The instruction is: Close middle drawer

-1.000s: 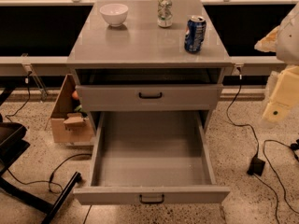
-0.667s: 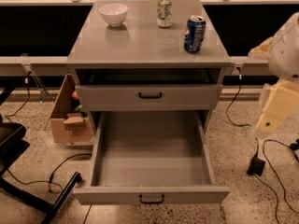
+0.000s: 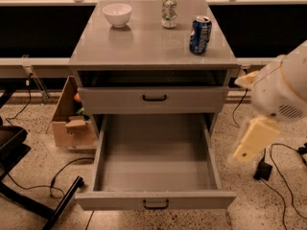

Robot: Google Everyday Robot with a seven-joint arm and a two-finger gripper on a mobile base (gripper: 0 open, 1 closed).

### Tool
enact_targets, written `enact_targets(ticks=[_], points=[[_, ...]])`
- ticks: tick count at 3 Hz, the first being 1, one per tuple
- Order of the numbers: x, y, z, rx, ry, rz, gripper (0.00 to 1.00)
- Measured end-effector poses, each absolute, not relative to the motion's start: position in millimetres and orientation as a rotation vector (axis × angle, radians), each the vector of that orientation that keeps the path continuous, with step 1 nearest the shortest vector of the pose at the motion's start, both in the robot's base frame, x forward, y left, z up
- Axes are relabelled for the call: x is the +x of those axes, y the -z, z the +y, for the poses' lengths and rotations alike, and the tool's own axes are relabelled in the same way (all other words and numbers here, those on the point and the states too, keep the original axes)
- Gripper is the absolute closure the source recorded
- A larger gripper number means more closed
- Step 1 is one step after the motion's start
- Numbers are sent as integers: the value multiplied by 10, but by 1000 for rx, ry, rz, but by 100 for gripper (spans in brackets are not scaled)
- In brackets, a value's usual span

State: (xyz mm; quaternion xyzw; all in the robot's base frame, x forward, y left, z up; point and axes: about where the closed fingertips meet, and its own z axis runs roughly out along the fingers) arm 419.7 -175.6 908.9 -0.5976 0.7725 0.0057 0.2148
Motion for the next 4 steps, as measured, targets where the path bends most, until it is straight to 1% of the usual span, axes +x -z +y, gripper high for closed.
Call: enact_targets(ticks=[1,2,3,4], points=[[4160,-8684,-1607,-1634,-191,2193,0],[4155,-8629,-1589,-1634,-220,2199,0],[4216,-8502,-1459,-1698,-211,2163,0],[4226,-8031,-1441,-1739,-183,2167,0]])
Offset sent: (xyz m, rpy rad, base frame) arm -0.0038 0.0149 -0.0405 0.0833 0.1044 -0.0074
